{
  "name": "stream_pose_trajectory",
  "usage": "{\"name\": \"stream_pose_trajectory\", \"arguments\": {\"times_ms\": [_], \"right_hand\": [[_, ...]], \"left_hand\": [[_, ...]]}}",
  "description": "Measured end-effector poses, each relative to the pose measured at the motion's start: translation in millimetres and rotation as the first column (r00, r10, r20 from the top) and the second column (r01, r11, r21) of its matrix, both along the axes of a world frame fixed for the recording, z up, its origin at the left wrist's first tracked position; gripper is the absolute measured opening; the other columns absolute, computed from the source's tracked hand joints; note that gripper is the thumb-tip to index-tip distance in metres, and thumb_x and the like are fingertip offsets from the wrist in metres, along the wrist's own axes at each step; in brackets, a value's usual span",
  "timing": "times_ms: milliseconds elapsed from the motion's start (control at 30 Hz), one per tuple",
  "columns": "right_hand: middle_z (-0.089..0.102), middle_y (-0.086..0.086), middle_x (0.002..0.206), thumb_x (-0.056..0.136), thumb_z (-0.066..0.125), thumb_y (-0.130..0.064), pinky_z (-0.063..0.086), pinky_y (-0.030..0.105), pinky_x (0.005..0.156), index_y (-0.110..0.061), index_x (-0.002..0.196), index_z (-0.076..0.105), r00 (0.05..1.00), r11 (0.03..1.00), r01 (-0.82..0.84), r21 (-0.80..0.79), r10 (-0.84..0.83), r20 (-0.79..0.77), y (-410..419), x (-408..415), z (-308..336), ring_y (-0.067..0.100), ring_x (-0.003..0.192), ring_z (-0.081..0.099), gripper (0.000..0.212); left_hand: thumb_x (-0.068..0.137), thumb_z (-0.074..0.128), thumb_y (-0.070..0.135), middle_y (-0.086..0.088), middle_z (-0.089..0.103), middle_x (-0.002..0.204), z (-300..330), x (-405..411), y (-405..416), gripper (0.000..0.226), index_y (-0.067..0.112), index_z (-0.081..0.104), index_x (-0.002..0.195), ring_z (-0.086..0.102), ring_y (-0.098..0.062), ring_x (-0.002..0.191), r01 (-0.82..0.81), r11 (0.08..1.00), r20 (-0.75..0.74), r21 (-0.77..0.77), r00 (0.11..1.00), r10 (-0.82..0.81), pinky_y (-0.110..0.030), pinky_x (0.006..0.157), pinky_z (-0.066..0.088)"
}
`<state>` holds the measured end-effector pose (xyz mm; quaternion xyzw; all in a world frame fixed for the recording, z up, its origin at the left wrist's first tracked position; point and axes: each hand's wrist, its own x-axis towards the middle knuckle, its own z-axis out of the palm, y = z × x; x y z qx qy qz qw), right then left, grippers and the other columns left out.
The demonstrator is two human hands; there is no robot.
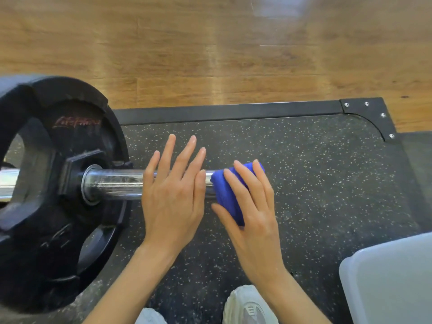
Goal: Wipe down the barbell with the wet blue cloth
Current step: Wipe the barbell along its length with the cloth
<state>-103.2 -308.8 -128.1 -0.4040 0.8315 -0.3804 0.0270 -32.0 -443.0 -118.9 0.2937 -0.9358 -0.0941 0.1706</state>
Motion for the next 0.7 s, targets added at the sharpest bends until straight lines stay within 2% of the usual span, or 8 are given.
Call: {"name": "stream_pose_trajectory", "arguments": {"times_ms": [100,200,267,367,433,467,567,700], "right_hand": [[0.047,0.006,0.150,0.100,0.056,-0.038,0.025,0.026,0.120,-0.006,0.139,0.056,1.000,0.998,0.019,-0.056,-0.018,0.023,-9,-3,-3,0.026,0.149,0.029,0.051],[0.059,-0.001,0.132,0.088,0.064,-0.051,0.040,0.023,0.107,-0.011,0.129,0.063,0.978,0.993,0.116,-0.025,-0.110,0.178,-31,-26,6,0.018,0.126,0.052,0.057],[0.059,-0.005,0.124,0.082,0.074,-0.049,0.044,0.023,0.099,-0.014,0.125,0.064,0.955,0.994,0.109,-0.024,-0.098,0.280,-31,-31,11,0.013,0.116,0.056,0.056],[0.054,-0.005,0.133,0.080,0.084,-0.037,0.037,0.011,0.102,-0.014,0.134,0.057,0.904,0.989,0.144,-0.036,-0.117,0.411,-21,-24,13,0.003,0.124,0.051,0.064],[0.051,-0.009,0.139,0.087,0.078,-0.033,0.038,0.012,0.103,-0.017,0.142,0.051,0.852,0.975,0.218,-0.044,-0.168,0.496,-18,-19,17,0.001,0.127,0.050,0.064],[0.051,-0.012,0.139,0.091,0.074,-0.032,0.046,0.017,0.099,-0.022,0.145,0.048,0.799,0.963,0.267,-0.037,-0.200,0.567,-18,-15,21,0.004,0.124,0.054,0.061],[0.055,-0.009,0.131,0.101,0.060,-0.029,0.056,0.022,0.071,-0.031,0.147,0.043,0.606,0.920,0.392,0.020,-0.274,0.746,-19,-2,38,0.005,0.098,0.064,0.049],[0.065,0.009,0.102,0.104,0.055,-0.019,0.051,0.019,0.064,-0.031,0.134,0.055,0.591,0.931,0.355,0.086,-0.294,0.751,-7,-6,63,0.002,0.070,0.059,0.033]], "left_hand": [[0.108,0.028,0.027,0.000,0.047,0.155,0,-1,-1,0.048,0.014,0.059,0.141,0.027,-0.026,0.153,0.003,1.000,-0.012,-0.017,1.000,-0.003,-0.037,0.123,0.012],[0.108,0.027,0.029,-0.001,0.048,0.155,-2,-2,-2,0.048,0.014,0.059,0.141,0.028,-0.027,0.152,0.014,1.000,-0.008,-0.026,1.000,-0.014,-0.038,0.122,0.012],[0.109,0.026,0.029,-0.001,0.048,0.155,-3,-2,-4,0.049,0.014,0.059,0.142,0.028,-0.028,0.152,0.022,0.999,-0.014,-0.034,1.000,-0.022,-0.038,0.122,0.012],[0.108,0.028,0.029,-0.001,0.047,0.155,-2,-3,-5,0.048,0.014,0.058,0.142,0.028,-0.027,0.152,0.014,1.000,-0.005,-0.025,1.000,-0.015,-0.038,0.122,0.012],[0.108,0.029,0.029,-0.002,0.046,0.156,1,-4,-5,0.048,0.014,0.057,0.144,0.027,-0.027,0.152,0.016,1.000,0.016,-0.002,1.000,-0.016,-0.038,0.122,0.011],[0.108,0.028,0.030,-0.002,0.044,0.157,2,-4,-5,0.048,0.014,0.055,0.145,0.026,-0.027,0.153,0.019,1.000,0.038,0.007,0.999,-0.019,-0.038,0.122,0.011],[0.108,0.029,0.033,-0.004,0.037,0.162,8,-1,-7,0.051,0.014,0.048,0.150,0.022,-0.028,0.154,0.041,0.998,0.137,0.050,0.989,-0.048,-0.039,0.122,0.010],[0.106,0.023,0.042,-0.002,0.024,0.167,22,0,-10,0.059,0.014,0.035,0.157,0.010,-0.023,0.157,0.062,0.964,0.195,0.257,0.974,-0.114,-0.035,0.123,0.003]]}}
